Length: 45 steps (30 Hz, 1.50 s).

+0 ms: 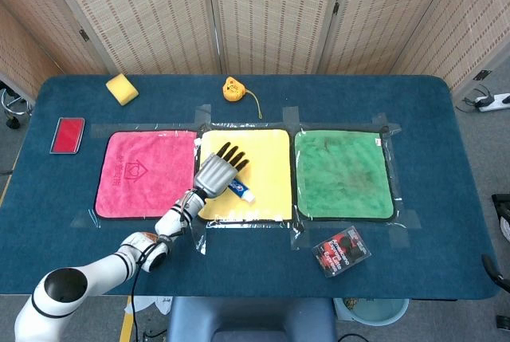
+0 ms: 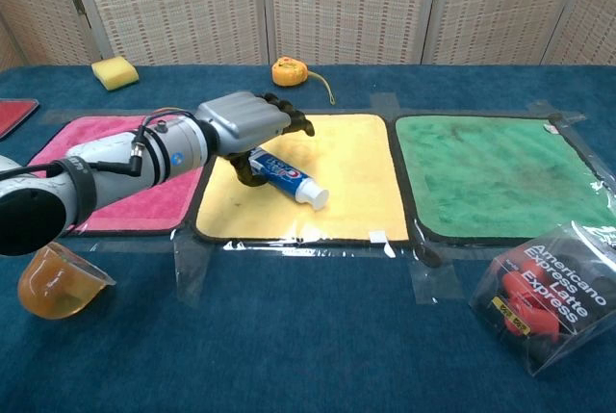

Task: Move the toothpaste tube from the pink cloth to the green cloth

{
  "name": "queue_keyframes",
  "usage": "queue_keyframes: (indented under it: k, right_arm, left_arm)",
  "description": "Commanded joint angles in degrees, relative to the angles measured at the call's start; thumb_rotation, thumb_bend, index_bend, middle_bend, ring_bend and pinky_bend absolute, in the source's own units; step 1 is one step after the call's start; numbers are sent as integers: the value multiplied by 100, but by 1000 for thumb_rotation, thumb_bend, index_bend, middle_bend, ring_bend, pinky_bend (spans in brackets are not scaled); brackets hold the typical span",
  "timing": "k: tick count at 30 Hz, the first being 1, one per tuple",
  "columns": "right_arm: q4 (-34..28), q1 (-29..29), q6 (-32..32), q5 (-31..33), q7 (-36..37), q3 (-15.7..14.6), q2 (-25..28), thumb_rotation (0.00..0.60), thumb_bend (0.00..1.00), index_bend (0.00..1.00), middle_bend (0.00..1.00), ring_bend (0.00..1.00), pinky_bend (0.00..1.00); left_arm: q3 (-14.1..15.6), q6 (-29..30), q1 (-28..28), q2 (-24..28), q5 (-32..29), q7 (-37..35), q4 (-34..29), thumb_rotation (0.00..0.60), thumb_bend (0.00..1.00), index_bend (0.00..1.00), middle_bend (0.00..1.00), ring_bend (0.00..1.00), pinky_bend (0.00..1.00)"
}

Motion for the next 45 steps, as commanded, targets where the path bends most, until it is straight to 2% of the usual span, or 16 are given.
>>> queue_keyframes:
  k: [1,7,12,21,30,36,45]
  right_arm:
    - [5,0,4,-1,14,6,0,600,382,75,115,151,77]
    - [-3,9,15,-29,5,14,-1,600,383,75,115,151,77]
    - [-5,35,7,-65,2,21,23,600,383,75,115,152,77]
    - [-140,261,-154,-357,-184,6,154,600,383,75,115,154,77]
    - [-436,653,-573,-755,-495,-58,356,600,383,75,115,153,77]
    - [-776,1098,-1103,-1097,-774,-93,562,600,383,81,115,154,79]
    - [-1272,1997,-2233,-1356,-1005,-24,636,600,383,124,139,155,91]
  left_arm:
    - [-104,103,-96,-150,-30,50,9,600,344,147,122,51,2]
    - [-246,178,-210,-291,-131,252,-79,600,345,144,122,52,2]
    - [-306,415,-101,-43,-144,195,-405,600,345,142,122,52,3]
    - [-390,929,574,1007,-394,-126,-1366,600,356,153,122,58,3]
    - [-443,1241,1320,2022,-911,-420,-2374,600,422,171,122,63,3]
    - [-411,1553,1822,2627,-1124,-591,-2943,600,427,180,122,64,4]
    - [-73,2302,2616,3499,-889,-612,-3719,600,435,183,122,68,4]
